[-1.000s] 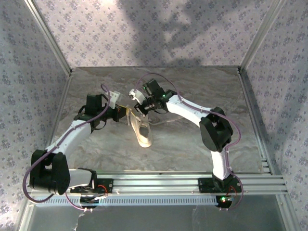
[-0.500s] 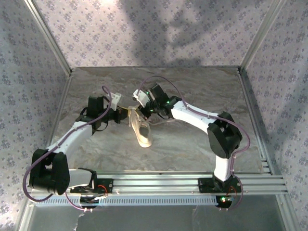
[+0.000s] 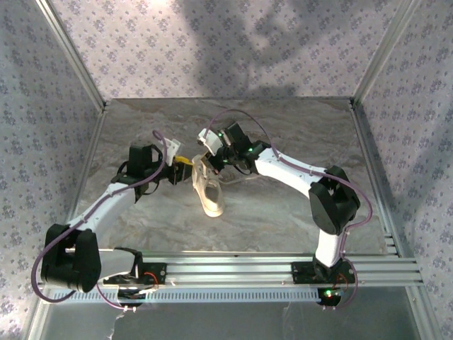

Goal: Tie the shoes

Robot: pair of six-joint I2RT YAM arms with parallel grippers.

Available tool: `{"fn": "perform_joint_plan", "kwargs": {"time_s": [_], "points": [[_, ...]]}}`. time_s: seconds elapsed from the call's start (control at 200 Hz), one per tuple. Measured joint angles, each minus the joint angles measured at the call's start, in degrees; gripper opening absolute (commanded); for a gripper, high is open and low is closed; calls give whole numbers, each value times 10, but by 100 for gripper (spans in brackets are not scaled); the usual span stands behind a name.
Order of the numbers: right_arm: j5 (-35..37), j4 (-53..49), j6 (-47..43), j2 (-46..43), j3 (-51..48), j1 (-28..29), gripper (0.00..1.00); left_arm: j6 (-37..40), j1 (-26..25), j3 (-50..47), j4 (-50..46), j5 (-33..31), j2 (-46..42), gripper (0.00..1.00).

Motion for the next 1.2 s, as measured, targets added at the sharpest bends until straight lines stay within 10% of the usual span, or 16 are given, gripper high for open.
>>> {"fn": "perform_joint_plan", "kwargs": {"time_s": [1.199], "points": [[-58,-32,-1,1,13,-19,0,53,-55,17,73,-29,72,0]]}}
